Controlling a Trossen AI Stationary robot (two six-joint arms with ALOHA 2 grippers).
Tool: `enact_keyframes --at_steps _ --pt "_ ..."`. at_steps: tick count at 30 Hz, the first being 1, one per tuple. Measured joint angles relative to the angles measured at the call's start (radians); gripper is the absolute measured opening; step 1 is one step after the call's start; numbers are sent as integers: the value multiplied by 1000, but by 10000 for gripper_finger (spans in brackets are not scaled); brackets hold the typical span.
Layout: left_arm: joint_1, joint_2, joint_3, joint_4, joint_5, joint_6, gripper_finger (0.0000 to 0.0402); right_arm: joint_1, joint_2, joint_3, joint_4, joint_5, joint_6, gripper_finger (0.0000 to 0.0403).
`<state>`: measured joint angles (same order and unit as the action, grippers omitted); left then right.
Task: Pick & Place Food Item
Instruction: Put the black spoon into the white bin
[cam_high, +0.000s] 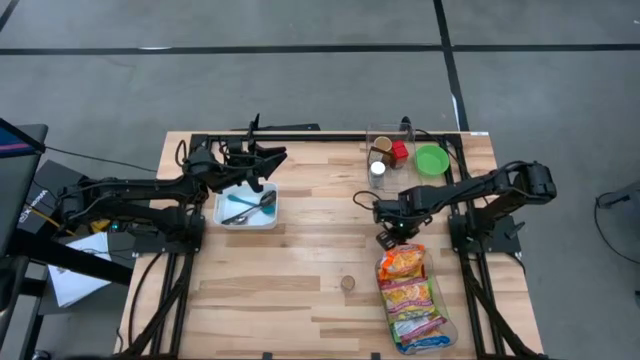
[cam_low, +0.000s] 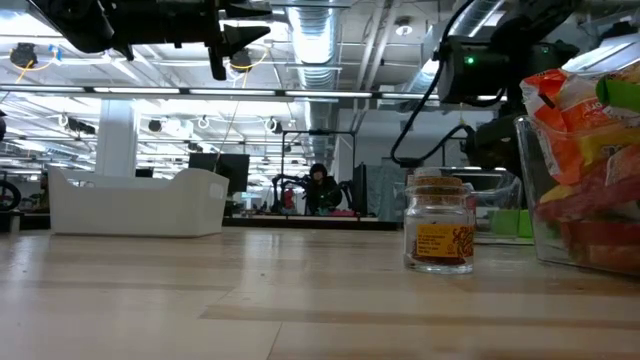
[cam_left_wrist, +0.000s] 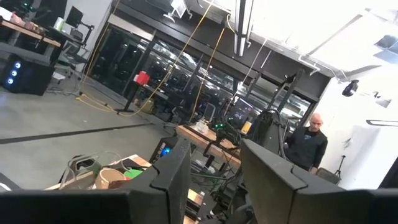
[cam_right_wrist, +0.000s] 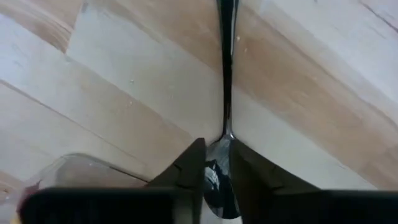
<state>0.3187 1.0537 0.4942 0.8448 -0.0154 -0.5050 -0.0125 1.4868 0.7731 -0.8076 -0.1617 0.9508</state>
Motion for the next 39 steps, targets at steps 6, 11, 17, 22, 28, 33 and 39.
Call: enact_keyframes --at_steps 6,11,17,22,28,33,39 --pt "1 0 0 -8 0 4 135 -32 0 -17 -6 -64 -10 123" --pt "3 0 1 -47 0 31 135 -47 0 -46 -6 -134 -39 149" --pt "27 0 1 -57 0 29 135 -56 1 -79 -38 -181 -42 145" --pt "37 0 1 -57 0 29 135 -55 1 -84 -46 -182 -42 135" --pt "37 0 1 -58 -7 29 135 -47 1 -115 -16 -193 -12 134" --pt "37 0 1 -60 -11 29 135 -35 -4 -164 69 -237 60 137" --pt "37 0 1 -60 -11 29 135 -54 -2 -167 69 -226 46 126"
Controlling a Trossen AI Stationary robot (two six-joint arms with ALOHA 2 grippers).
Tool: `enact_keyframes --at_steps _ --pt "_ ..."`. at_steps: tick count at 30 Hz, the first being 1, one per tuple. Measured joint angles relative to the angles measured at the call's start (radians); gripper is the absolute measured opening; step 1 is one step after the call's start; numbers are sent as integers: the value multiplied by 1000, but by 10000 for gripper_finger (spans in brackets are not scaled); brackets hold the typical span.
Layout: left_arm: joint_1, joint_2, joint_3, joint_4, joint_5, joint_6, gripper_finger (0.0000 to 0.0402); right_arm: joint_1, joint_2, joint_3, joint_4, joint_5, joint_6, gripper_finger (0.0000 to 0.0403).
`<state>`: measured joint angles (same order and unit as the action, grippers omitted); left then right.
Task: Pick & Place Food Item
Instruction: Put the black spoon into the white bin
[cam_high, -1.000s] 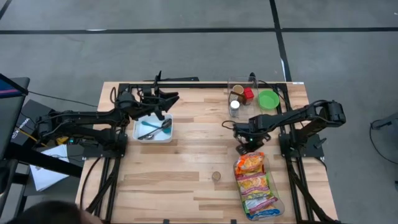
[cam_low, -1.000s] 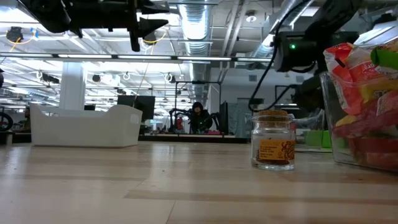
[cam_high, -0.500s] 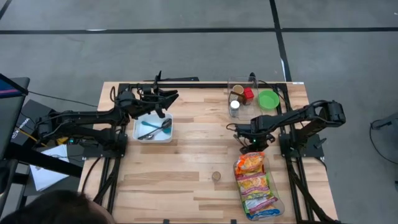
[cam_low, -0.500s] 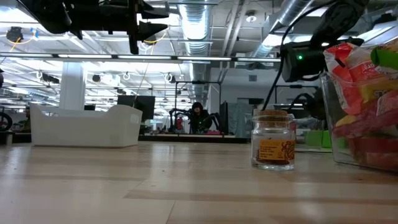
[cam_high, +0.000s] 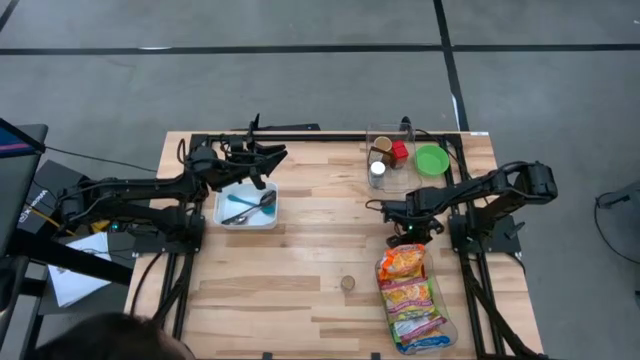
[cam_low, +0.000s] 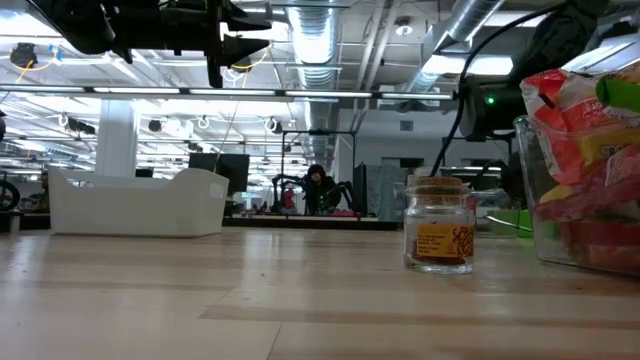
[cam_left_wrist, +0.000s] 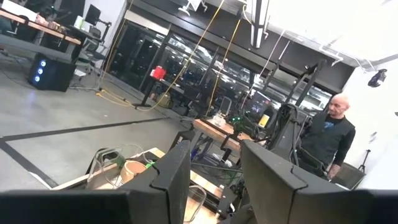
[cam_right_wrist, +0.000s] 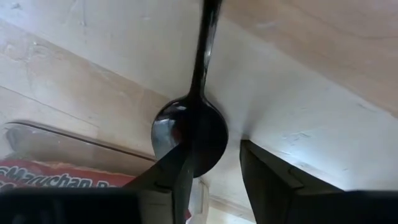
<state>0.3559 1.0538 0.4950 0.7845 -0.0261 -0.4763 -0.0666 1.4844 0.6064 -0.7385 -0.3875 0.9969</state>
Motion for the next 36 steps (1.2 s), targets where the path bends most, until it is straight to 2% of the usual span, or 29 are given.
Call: enact_keyframes --at_steps 4,11,20,25,31,36 --pt "0 0 0 0 0 0 135 -7 1 -2 -4 13 -18 99" --pt "0 0 0 0 0 0 135 7 -6 -2 15 38 -41 9" --pt "0 0 0 0 0 0 135 21 -138 -4 27 191 26 0" --pt "0 0 0 0 0 4 135 -7 -188 -4 18 218 37 0" --pt "0 0 0 0 1 5 135 -36 -195 -3 14 209 -15 0" --pt "0 0 0 0 1 6 135 -24 -186 -3 34 138 -80 0"
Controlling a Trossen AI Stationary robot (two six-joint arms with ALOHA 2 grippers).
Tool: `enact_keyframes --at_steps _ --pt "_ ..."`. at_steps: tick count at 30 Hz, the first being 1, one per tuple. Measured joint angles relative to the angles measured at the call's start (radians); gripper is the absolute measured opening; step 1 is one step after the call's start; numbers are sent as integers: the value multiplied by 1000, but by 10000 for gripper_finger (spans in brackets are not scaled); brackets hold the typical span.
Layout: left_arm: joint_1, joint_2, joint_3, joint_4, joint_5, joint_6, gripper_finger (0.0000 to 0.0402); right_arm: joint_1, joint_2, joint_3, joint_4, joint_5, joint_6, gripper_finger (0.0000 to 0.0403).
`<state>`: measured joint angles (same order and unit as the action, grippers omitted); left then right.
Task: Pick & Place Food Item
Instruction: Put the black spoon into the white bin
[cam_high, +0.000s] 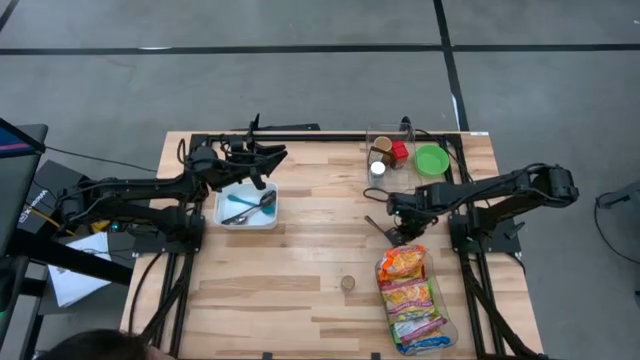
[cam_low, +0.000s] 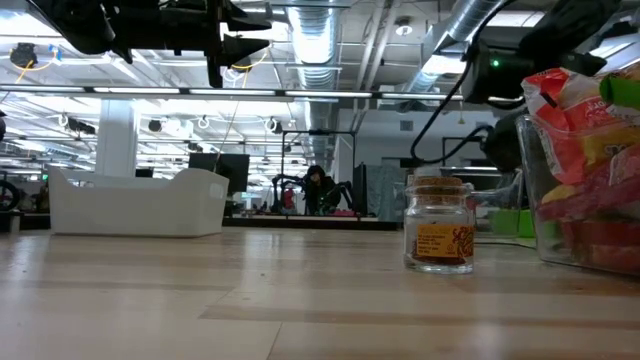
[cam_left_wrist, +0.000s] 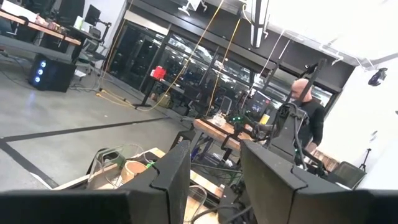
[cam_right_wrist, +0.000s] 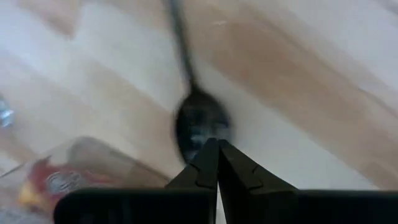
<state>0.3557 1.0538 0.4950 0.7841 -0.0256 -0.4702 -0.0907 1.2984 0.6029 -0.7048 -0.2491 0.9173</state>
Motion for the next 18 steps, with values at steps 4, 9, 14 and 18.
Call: enact_keyframes --at_steps 4,9,14,18 --pt "0 0 0 -7 0 1 135 19 0 1 15 -13 -17 0" --pt "-1 0 0 -14 0 2 135 3 12 1 17 -3 -36 0" --pt "-1 0 0 -20 1 2 135 -19 84 1 113 -11 -64 0" --pt "-1 0 0 -41 1 2 135 -34 138 17 151 -12 -66 0"
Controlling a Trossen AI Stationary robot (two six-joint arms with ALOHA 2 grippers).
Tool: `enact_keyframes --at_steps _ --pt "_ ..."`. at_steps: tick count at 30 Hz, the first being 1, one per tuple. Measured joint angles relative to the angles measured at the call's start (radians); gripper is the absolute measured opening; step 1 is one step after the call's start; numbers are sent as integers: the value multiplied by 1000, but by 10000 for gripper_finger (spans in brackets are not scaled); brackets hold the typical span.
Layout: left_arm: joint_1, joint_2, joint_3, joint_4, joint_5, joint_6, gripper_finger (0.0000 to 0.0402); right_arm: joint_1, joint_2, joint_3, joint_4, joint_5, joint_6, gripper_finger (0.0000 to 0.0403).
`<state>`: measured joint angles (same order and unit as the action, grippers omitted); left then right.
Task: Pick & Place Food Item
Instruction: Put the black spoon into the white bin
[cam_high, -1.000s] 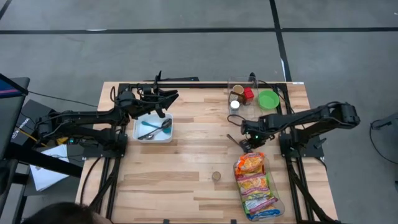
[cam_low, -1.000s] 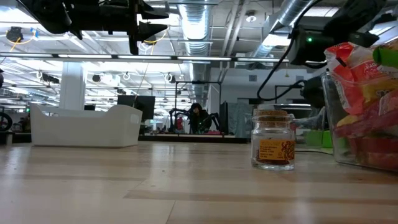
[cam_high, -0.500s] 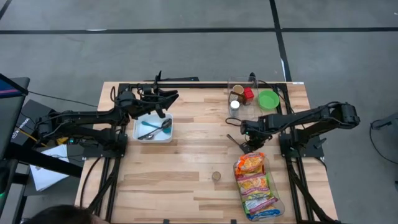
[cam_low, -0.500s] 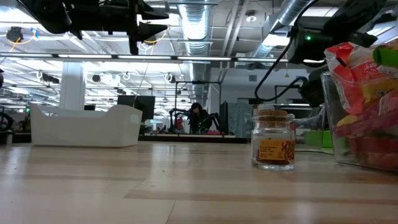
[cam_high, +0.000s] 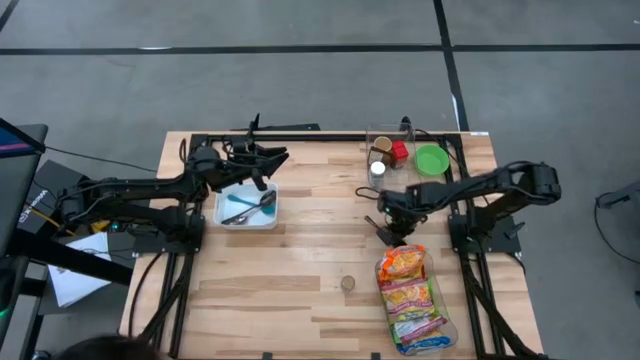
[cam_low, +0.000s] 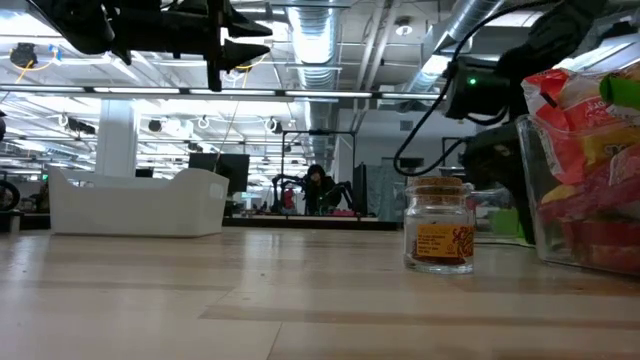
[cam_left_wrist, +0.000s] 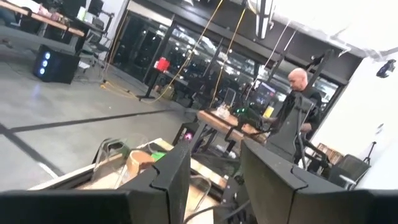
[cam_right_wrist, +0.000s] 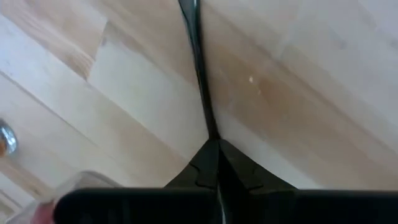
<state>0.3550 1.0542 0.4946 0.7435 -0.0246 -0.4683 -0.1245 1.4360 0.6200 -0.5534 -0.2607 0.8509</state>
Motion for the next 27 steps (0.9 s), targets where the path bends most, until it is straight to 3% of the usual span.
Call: enact_keyframes --at_steps 27 --pt "-2 0 -1 -15 14 -3 135 -27 93 85 139 68 -145 0"
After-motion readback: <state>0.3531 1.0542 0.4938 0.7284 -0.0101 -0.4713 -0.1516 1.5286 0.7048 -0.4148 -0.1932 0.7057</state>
